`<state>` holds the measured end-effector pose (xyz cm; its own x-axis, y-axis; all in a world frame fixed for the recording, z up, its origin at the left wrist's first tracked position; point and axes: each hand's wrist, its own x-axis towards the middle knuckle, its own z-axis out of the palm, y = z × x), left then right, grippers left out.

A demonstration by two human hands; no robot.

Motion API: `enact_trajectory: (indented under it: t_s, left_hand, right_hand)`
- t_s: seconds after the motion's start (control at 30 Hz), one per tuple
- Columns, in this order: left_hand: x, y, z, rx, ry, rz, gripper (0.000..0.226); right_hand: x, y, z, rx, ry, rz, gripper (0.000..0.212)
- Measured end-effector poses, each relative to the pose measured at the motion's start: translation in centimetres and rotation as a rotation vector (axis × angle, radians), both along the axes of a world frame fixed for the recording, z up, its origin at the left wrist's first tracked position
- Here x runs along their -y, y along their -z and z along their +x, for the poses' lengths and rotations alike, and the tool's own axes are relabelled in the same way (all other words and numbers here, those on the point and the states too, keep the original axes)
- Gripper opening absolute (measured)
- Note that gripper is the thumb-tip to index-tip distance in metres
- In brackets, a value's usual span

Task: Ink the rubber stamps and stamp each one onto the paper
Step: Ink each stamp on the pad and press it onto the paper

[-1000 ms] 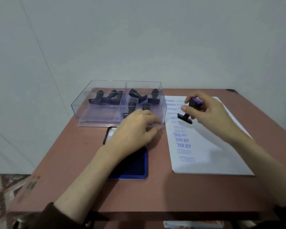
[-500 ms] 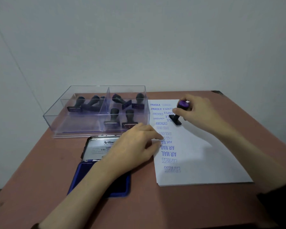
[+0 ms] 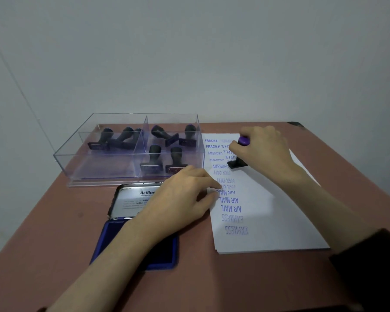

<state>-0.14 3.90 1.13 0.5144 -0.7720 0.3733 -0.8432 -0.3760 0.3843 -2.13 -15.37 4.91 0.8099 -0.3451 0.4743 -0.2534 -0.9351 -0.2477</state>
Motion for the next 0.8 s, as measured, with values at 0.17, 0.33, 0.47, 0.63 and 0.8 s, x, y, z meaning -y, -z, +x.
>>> enact_trajectory:
  t_s: [0.17,0.33,0.47,0.63,0.8]
  left_hand:
    - [-0.1,-0.1,0.0,0.0,-0.002,0.015,0.033]
    - [-0.1,-0.2,-0.1,0.005,0.006,0.006,0.031]
    - [-0.1,-0.2,-0.2,0.016,0.008,0.018,0.031]
    - [0.0,-0.2,-0.4,0.02,0.012,0.025,0.032]
    - [-0.1,-0.1,-0.4,0.048,0.019,0.018,0.031]
  right_hand:
    - [-0.3,0.3,0.4,-0.014,0.051,-0.039,0.032]
    - [-0.1,0.6,0.5,-0.029,0.057,-0.09,0.029]
    - [-0.2,0.7,0.6,-0.036,0.055,-0.103,0.031]
    - [-0.2,0.8,0.7,-0.051,0.051,-0.129,0.022]
    - [0.1,1.2,0.8,-0.06,0.018,-0.123,0.021]
